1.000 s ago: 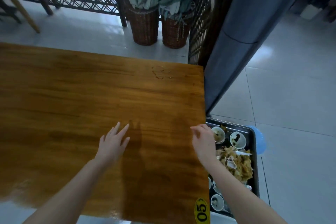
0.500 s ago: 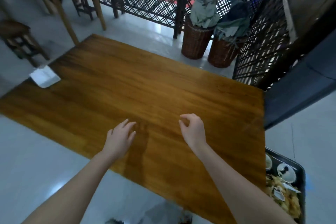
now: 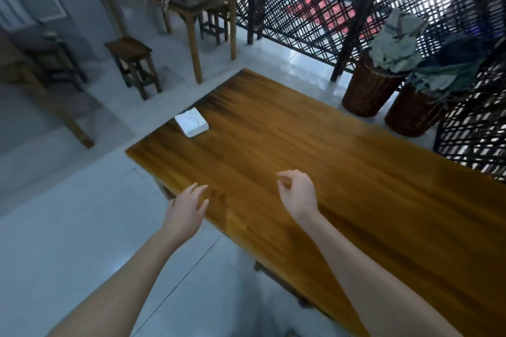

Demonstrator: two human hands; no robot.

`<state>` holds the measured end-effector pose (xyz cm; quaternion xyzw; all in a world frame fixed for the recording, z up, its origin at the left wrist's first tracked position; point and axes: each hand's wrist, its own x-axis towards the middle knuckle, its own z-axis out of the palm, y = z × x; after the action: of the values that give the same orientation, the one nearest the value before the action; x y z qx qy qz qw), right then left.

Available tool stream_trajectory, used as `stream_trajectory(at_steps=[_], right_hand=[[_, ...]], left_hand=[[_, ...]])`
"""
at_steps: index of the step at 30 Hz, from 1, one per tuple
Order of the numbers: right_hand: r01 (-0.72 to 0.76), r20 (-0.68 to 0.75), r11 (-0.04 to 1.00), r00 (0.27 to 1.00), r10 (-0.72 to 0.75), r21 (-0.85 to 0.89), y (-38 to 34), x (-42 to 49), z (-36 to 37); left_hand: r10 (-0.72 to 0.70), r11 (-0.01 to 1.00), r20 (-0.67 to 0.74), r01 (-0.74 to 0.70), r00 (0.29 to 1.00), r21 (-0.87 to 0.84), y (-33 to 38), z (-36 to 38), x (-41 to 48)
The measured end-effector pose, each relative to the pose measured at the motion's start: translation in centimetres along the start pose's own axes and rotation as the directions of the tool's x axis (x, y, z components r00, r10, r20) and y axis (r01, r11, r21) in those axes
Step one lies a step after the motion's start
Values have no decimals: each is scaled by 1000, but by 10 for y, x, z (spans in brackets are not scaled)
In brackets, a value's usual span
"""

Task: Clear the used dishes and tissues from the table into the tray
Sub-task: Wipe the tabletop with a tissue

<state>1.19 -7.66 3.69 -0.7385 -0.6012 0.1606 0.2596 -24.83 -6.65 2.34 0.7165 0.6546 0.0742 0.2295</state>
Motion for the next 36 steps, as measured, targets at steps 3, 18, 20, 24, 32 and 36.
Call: stream_trajectory(at_steps=[3,18,20,24,32,36], right_hand=[[39,31,999,999,-39,-15,-26,20,20],[114,119,992,986,-120,59,-126,172,145],[95,139,994,985,-101,53,-136,196,160],[73,194,997,978,-78,34,-156,235,192],[-24,267,1000,964,22,5,-183,289,241],[-70,254,994,963,91,-89,-191,305,258]], left_hand=[[-45,999,-7,45,999,-20,-33,-10,6],[-180,983,-16,181,983,25,-156,-49,122],[-210,977,-11,210,978,26,-173,-58,142],[-244,970,1,244,970,14,-195,-72,178],[-229,973,7,229,973,-31,-219,-84,225],[-186,980,33,188,982,-59,-236,-90,247]])
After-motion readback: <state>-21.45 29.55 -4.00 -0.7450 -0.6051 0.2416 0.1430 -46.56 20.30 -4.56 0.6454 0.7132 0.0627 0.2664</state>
